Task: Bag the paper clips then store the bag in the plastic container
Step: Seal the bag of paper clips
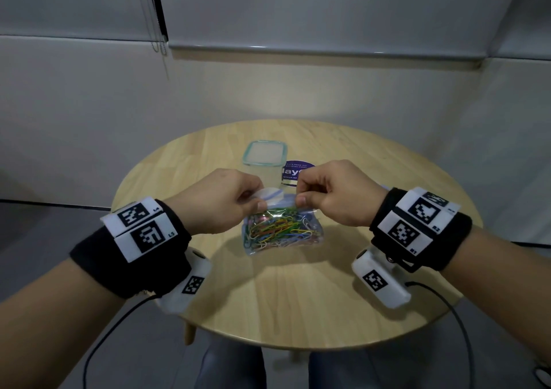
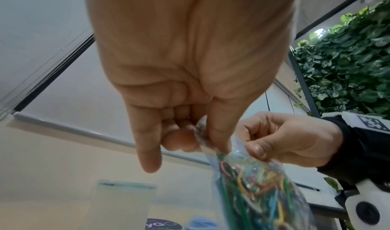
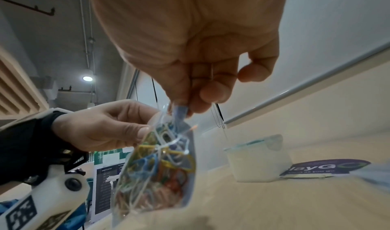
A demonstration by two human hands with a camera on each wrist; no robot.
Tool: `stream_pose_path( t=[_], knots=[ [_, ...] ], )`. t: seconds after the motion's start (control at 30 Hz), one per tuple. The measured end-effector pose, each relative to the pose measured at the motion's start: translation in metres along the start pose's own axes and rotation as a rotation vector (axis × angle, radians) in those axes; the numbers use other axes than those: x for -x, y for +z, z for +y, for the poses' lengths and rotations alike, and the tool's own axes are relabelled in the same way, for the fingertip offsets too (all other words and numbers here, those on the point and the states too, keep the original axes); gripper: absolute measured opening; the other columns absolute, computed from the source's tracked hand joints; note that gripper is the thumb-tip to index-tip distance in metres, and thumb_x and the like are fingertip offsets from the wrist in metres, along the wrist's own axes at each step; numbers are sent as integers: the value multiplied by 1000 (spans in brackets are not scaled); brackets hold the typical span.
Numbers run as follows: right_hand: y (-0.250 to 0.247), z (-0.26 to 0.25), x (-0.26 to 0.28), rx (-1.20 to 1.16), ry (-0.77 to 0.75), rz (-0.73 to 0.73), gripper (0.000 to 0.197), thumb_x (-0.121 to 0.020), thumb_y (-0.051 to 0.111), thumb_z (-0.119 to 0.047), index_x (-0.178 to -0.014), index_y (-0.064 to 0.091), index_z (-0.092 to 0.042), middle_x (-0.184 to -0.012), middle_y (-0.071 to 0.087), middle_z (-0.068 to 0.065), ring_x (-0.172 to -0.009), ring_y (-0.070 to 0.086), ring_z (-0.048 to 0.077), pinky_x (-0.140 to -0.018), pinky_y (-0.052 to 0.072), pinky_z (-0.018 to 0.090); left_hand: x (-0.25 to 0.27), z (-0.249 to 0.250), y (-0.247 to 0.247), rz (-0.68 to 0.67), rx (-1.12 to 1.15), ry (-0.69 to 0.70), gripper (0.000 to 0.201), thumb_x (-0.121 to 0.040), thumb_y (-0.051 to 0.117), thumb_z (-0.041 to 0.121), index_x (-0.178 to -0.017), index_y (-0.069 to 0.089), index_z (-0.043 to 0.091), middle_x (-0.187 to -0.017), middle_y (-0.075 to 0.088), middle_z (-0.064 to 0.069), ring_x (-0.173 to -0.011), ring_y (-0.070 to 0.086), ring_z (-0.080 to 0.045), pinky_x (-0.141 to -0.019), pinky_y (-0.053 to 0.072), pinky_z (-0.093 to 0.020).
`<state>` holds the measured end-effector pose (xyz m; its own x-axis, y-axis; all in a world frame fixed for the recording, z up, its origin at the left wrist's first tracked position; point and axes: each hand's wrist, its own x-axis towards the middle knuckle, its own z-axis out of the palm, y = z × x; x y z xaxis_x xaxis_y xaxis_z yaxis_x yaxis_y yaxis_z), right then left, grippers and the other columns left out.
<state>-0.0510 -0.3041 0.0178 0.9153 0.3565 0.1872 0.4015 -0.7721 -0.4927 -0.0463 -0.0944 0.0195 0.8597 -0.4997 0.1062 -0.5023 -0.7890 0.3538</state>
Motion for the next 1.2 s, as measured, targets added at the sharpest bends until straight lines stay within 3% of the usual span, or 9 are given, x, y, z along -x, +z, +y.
stream_pose_path(
  t=[0.13, 0.5, 0.67, 0.8, 0.87, 1.03, 1.13, 1.2],
  knots=[
    [2, 3, -2, 17, 12, 7, 9, -84, 65, -15, -77, 67, -10, -56, 52, -12, -54, 43, 3, -52, 33, 11, 4, -6, 0, 32, -22, -14, 29, -93, 58, 27, -67, 45, 29, -62, 47, 10, -58, 42, -4, -50, 28, -16],
    [5, 11, -1, -11, 43, 16, 15, -84, 64, -15, -69, 60, -17, -53, 50, -10, -50, 44, 2, -52, 31, 14, 2, -17, 3, 101, -48, 35, 20, -91, 61, 30, -75, 56, 20, -63, 49, 9, -59, 44, -4, -52, 29, -14],
    [5, 1, -5, -87, 17, -38, 10, -84, 64, -21, -77, 63, -14, -64, 57, -10, -58, 49, 4, -59, 40, 21, -2, -10, 7, 132, 20, 84, 16, -90, 61, 22, -78, 58, 12, -66, 49, 6, -59, 44, -8, -54, 32, -14],
    [6, -9, -13, -56, -35, -11, 8, -82, 66, -24, -74, 62, -23, -63, 57, -11, -61, 51, 7, -63, 44, 27, -4, -3, 9, 152, 65, 108, 8, -90, 61, 22, -82, 61, 19, -68, 52, 12, -62, 48, -2, -56, 35, -12],
    [6, -9, -15, -29, -41, -39, 12, -83, 65, -25, -73, 59, -25, -66, 57, -9, -63, 51, 10, -66, 46, 30, -4, -3, 10, 159, 76, 99, 9, -90, 60, 22, -82, 61, 19, -69, 53, 13, -62, 48, -1, -55, 35, -12],
    [14, -12, -11, 96, -63, -105, 36, -86, 63, -28, -59, 39, -25, -60, 44, -8, -56, 40, 5, -59, 33, 30, -5, -1, 17, 181, 96, 96, 12, -90, 57, 18, -81, 60, 12, -66, 50, 10, -61, 46, -3, -57, 35, -14],
    [15, -9, -11, 48, -40, -78, 36, -86, 64, -25, -58, 41, -24, -60, 46, -6, -57, 41, 8, -59, 37, 31, -5, -1, 18, 154, 168, 94, 9, -90, 59, 19, -82, 62, 17, -74, 58, 5, -67, 51, -7, -61, 39, -16],
    [14, -7, -11, -17, -21, -63, 37, -85, 65, -21, -56, 42, -24, -59, 46, -5, -56, 41, 10, -58, 36, 31, -4, -2, 18, 134, 222, 87, 8, -89, 61, 20, -82, 64, 18, -80, 63, 4, -75, 56, -12, -68, 45, -23]
  ],
)
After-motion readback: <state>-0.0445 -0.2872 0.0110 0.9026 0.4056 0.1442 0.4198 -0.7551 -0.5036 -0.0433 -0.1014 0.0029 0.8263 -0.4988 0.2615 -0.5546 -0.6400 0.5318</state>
